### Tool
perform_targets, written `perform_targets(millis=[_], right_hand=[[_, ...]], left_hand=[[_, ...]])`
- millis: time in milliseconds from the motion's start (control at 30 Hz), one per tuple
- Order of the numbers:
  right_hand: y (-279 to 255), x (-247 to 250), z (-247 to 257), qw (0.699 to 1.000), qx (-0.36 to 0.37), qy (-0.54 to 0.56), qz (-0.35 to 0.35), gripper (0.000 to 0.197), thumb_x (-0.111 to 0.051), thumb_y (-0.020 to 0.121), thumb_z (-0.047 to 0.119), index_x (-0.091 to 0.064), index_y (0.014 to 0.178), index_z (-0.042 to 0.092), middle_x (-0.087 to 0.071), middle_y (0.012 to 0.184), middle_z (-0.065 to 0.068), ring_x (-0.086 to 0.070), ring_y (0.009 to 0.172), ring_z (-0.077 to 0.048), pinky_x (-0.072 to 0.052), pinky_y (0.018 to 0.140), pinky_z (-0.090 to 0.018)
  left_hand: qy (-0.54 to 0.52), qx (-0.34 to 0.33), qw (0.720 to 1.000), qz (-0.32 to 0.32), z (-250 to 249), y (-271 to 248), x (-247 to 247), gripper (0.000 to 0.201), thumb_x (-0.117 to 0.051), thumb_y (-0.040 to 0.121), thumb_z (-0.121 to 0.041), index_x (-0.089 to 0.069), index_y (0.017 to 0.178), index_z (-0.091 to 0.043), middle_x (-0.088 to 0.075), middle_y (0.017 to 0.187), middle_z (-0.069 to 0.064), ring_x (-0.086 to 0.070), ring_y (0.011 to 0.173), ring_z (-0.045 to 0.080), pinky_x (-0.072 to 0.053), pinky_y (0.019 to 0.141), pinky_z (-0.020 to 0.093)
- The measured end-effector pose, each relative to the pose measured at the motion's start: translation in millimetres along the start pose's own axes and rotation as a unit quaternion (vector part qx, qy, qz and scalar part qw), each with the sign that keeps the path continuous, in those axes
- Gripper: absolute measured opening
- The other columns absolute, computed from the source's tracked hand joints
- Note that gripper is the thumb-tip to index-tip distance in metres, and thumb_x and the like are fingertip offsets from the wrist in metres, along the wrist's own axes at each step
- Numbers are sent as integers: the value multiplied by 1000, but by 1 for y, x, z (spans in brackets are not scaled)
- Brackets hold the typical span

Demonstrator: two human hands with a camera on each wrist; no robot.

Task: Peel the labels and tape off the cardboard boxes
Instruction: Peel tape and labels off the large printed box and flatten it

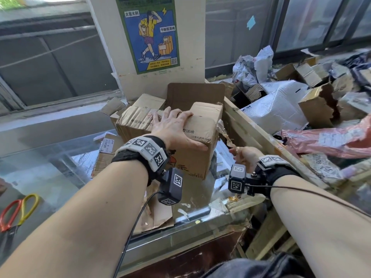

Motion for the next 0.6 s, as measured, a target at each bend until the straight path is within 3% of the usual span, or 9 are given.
perform_targets(millis=[67, 133, 200, 233, 333, 400, 467, 533, 600], right_hand=[[-2, 3, -1, 999, 1, 37, -16, 20, -39, 99, 8, -58, 93, 13, -49, 63, -7, -48, 33, -15, -40, 35, -19], [-2, 6, -2, 998, 30, 62, -13, 28, -40, 98, 0, -61, 97, 19, -55, 78, -10, -54, 59, -20, -44, 62, -34], [2, 9, -3, 997, 64, 39, 3, 40, -40, 93, -9, -63, 97, 24, -56, 83, -8, -53, 67, -19, -43, 77, -42], [-1, 8, -2, 996, 79, 34, 17, 44, -40, 91, -12, -65, 96, 24, -54, 83, -8, -50, 66, -18, -43, 77, -41], [-10, 4, 4, 988, 123, 74, 57, 57, -33, 81, -22, -68, 92, 22, -51, 84, -5, -40, 62, -16, -35, 59, -30], [-20, 0, 12, 981, 143, 101, 83, 64, -25, 76, -26, -64, 103, 18, -58, 100, -2, -47, 69, -13, -39, 54, -28], [-31, -4, 22, 975, 156, 121, 101, 72, -23, 75, -25, -59, 115, 22, -58, 114, -6, -52, 76, -15, -44, 50, -24], [-36, -6, 34, 970, 173, 127, 112, 75, -23, 74, -22, -60, 114, 30, -58, 123, -6, -51, 85, -16, -46, 58, -26], [-43, -7, 48, 965, 192, 126, 130, 74, -23, 74, -22, -59, 115, 29, -58, 118, -1, -51, 93, -15, -45, 73, -30]], left_hand=[[-1, 2, 1000, 4, -1, 0, 1, 118, -60, 50, -89, -18, 149, -40, -19, 157, -3, 0, 148, 26, 8, 116, 59], [-2, 6, 1000, 12, -2, -1, 3, 118, -61, 52, -88, -16, 149, -39, -15, 159, -3, 3, 148, 26, 9, 115, 59], [3, 11, 1000, 23, -5, -2, 5, 120, -62, 53, -86, -12, 151, -38, -9, 161, -1, 6, 149, 26, 11, 115, 59], [7, 17, 999, 29, -7, -3, 7, 124, -64, 53, -85, -7, 152, -38, -6, 162, 1, 8, 149, 28, 11, 115, 59], [19, 26, 999, 40, -26, -3, 17, 142, -74, 49, -78, 15, 151, -35, 7, 161, 13, 12, 147, 35, 10, 115, 59], [19, -19, 999, 29, -50, -4, 24, 144, -79, 51, -70, 18, 150, -35, 15, 160, 13, 18, 146, 34, 9, 116, 58], [11, -95, 995, 0, -76, -3, 27, 136, -80, 57, -64, 12, 152, -35, 15, 161, 6, 19, 146, 29, 8, 117, 56], [19, -155, 987, -34, -95, -1, 24, 121, -77, 66, -58, 3, 154, -33, 5, 163, 1, 11, 148, 25, 5, 119, 53], [38, -170, 983, -51, -104, 4, 17, 106, -73, 76, -52, -6, 154, -28, -12, 162, -1, -3, 149, 22, 1, 119, 53]])
Point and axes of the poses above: each hand's wrist, its own y-axis towards the middle knuckle, its own x-axis out of the back of the hand, z = x × y, the point moved 3 cm from there along y, towards the middle knuckle
